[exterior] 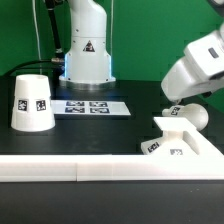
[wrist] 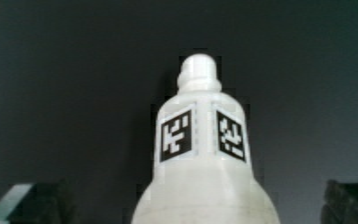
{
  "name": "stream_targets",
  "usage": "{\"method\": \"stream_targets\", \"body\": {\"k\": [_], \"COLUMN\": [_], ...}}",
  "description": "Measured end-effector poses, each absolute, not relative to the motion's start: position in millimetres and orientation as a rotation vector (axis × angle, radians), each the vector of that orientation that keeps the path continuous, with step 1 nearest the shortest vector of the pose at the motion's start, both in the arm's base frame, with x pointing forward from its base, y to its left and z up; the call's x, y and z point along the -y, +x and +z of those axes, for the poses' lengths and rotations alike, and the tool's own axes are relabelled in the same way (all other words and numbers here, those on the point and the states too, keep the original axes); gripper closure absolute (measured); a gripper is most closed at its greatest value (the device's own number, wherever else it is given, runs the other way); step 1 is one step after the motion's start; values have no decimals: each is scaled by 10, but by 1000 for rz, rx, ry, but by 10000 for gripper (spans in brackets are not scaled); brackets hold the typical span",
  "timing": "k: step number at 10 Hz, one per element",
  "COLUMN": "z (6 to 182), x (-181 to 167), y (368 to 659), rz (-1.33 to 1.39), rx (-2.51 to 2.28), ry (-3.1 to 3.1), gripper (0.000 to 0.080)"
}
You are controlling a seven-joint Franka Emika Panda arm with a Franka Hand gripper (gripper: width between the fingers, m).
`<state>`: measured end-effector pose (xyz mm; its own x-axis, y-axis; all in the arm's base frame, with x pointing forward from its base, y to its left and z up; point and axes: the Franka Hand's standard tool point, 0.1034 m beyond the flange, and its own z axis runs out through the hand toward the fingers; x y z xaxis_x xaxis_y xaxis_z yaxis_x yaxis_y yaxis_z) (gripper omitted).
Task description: Assemble lamp
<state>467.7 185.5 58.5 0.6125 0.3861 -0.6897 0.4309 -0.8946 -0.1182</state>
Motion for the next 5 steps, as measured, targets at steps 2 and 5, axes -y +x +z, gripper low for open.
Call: {"method": "stream_targets", "body": {"k": [2,5], "z": [531,434], "x": [-1833,-1853], "y": [4658,4687], "rz": [-1279,-1253], "rx": [-690,-691], "ry": [2709,2725], "gripper": [101,101]}}
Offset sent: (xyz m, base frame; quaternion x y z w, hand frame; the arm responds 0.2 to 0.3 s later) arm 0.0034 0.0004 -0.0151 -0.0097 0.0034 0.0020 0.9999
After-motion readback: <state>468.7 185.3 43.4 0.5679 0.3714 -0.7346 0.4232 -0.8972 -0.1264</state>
